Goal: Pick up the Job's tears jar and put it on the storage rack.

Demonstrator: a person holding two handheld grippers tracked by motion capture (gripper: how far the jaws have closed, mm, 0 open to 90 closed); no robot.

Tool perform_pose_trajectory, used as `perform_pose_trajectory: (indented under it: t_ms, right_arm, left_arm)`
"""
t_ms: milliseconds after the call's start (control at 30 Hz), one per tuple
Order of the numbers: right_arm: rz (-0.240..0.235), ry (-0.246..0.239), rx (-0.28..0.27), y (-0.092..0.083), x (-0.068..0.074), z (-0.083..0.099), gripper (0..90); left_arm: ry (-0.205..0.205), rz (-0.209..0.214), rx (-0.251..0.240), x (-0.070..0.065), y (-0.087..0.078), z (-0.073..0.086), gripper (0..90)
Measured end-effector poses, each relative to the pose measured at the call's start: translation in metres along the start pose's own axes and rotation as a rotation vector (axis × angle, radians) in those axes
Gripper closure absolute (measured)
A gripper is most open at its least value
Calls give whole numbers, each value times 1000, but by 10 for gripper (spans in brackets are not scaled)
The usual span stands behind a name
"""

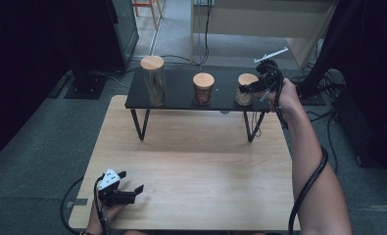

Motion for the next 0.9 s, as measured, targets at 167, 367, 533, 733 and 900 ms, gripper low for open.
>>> perform_pose_trajectory:
  t_ms: [167,367,533,733,900]
  right_arm:
    - [-23,-10,1,-3,1,4,134]
    - [-5,-12,-24,-8,5,6,41]
    - [-9,-1,-36,-13,2,7,40]
    - [-5,-4,-46,-22,4,11,41]
    - [4,-7,-41,-26,5,16,45]
  left_arm:
    - [-3,0,1,0,0,0,39]
    - [-3,-4,4,0,0,0,39]
    - [-6,-5,7,1,0,0,39]
    - [-6,-5,6,1,0,0,39]
    - [-9,-8,4,0,0,0,39]
Point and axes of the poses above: each handheld gripper's, and its own axes: y roughly forward along the jaws, z roughly out of its underside, x roughly to its left, the point moved 9 cm from there along y, roughly forward along the jaws, and after that the axes turned 15 degrees about y, right-handed, at the moved point
